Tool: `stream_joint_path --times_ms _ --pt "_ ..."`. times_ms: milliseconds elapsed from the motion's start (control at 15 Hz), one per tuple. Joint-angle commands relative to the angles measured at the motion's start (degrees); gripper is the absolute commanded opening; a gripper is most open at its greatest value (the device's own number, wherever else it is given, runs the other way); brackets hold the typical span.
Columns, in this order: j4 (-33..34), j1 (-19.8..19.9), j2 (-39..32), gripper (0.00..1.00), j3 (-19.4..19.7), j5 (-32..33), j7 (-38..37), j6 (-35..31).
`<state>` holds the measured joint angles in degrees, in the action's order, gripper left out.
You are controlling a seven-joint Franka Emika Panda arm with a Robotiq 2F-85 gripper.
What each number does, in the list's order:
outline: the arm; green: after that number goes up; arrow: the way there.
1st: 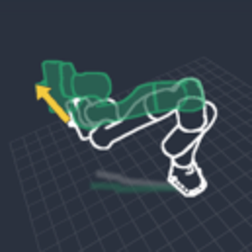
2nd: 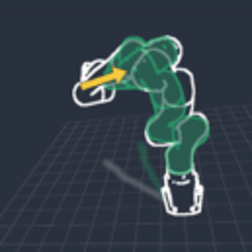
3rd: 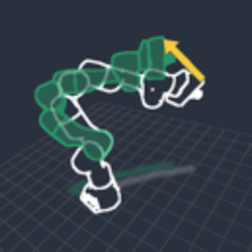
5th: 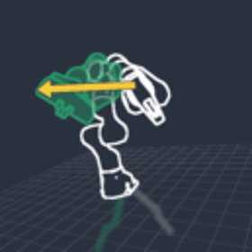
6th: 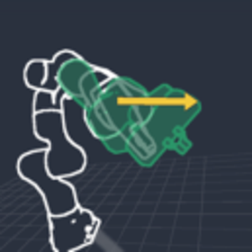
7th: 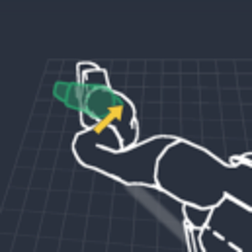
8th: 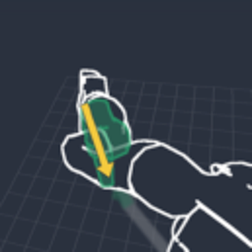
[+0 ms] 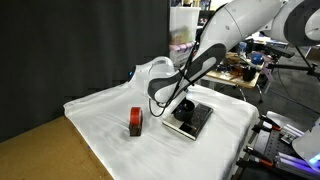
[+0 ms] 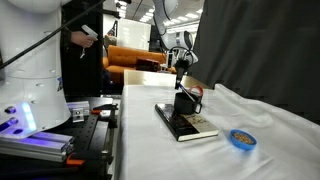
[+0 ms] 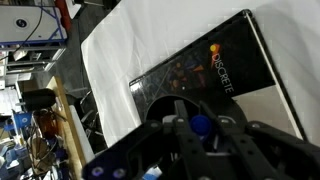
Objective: Remove the blue marker from the black mug and put it on the left side of the table
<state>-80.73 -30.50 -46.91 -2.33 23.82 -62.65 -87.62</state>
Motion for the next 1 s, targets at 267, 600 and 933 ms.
stream_joint_path --times_ms 267,600,933 --pt "2.1 -0.1 -1.0 0.05 0.1 1.2 1.1 1.7" --pt "3.2 0.0 -1.5 0.05 0.5 2.0 1.5 1.7" --pt "4.6 0.0 -1.9 0.05 0.9 3.2 2.2 1.6"
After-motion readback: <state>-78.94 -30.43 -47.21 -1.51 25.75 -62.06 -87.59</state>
